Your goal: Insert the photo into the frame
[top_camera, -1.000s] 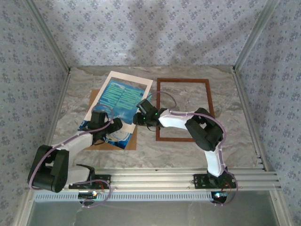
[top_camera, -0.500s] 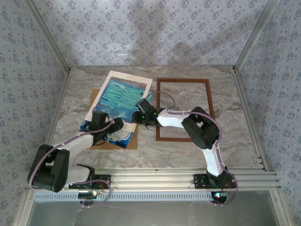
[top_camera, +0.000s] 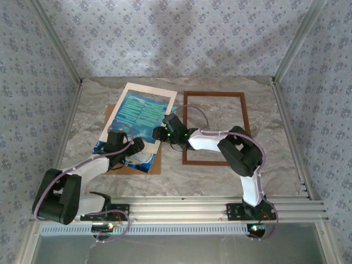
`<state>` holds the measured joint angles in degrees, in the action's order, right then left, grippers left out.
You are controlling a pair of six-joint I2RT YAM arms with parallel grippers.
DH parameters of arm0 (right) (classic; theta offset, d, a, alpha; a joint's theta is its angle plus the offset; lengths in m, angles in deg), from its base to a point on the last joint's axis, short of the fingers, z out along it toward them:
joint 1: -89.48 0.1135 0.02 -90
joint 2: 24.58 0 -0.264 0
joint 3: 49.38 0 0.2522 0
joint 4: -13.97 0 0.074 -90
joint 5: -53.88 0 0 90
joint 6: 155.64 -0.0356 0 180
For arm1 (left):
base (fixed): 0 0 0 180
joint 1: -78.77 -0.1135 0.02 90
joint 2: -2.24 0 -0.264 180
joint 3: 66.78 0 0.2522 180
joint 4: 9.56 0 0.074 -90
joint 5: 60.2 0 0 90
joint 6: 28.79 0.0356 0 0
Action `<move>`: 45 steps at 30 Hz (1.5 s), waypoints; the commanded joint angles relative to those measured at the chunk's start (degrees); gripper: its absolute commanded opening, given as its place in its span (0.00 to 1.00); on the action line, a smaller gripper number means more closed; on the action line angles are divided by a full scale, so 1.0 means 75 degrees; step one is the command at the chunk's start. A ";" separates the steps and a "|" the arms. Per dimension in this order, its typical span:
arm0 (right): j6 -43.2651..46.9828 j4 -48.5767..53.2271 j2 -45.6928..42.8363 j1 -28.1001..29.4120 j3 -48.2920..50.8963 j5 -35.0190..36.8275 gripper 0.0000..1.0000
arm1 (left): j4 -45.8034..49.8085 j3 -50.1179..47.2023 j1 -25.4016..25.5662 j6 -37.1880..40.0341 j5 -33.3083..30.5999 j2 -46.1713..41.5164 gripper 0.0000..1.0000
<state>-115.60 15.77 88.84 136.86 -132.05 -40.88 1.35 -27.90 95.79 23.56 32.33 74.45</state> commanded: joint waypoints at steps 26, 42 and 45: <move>-0.1121 -0.1525 0.0625 -0.0192 0.0146 -0.0995 0.37 | 0.0375 -0.0198 0.0098 -0.0277 0.0279 0.0065 0.99; -0.0251 0.0451 0.0170 -0.0522 -0.0605 -0.1092 0.00 | 0.1924 0.0867 -0.0263 -0.0086 -0.0724 -0.1210 0.99; 0.0166 0.1194 -0.0171 -0.0530 -0.0625 -0.1136 0.00 | 0.1907 0.1053 -0.0715 -0.0116 -0.0786 -0.1689 0.98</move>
<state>-118.88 16.62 91.51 132.95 -135.08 -48.61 13.08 -22.89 92.66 22.56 28.83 65.09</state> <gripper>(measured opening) 0.053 0.985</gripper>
